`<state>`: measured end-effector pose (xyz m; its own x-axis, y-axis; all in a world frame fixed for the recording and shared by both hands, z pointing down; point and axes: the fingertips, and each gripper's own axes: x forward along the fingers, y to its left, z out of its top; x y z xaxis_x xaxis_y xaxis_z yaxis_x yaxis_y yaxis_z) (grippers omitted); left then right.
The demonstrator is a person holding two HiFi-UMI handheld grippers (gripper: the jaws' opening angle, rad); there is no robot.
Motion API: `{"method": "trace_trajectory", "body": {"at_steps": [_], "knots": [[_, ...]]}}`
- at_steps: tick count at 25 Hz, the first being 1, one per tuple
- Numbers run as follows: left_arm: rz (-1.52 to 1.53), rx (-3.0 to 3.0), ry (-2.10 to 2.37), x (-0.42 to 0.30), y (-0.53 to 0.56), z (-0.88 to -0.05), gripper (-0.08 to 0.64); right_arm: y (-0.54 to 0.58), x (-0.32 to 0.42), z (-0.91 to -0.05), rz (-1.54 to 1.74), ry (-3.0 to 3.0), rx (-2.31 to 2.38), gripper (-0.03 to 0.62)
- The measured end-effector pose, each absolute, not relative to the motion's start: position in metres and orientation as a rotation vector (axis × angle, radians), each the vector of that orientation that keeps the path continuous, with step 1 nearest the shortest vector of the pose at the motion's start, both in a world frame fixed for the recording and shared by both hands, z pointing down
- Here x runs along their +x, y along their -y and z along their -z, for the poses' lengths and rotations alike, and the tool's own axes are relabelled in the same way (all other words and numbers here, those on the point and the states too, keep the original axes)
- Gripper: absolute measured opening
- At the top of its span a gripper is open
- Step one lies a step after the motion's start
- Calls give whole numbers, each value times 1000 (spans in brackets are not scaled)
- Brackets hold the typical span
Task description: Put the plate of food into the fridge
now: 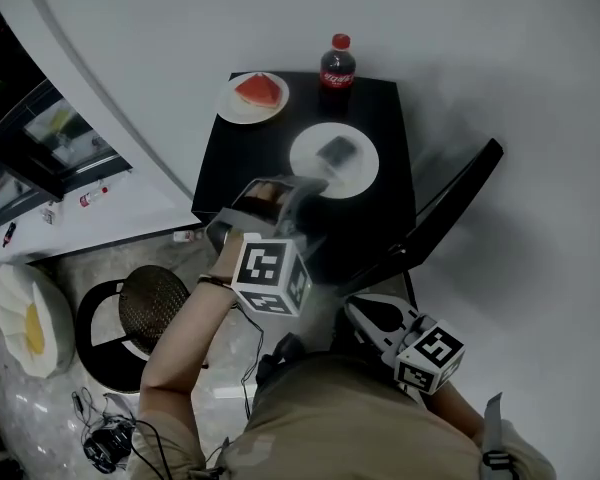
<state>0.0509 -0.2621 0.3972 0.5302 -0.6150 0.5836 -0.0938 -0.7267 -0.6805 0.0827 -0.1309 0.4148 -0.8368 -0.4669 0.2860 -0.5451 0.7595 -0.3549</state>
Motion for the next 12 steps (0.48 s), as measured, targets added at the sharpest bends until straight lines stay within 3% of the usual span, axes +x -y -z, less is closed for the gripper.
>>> {"method": "trace_trajectory", "body": {"at_steps": [12], "knots": [[1290,-2108,-480,53,271,-425,313,140,90,-418,-636,2765,819,21]]}}
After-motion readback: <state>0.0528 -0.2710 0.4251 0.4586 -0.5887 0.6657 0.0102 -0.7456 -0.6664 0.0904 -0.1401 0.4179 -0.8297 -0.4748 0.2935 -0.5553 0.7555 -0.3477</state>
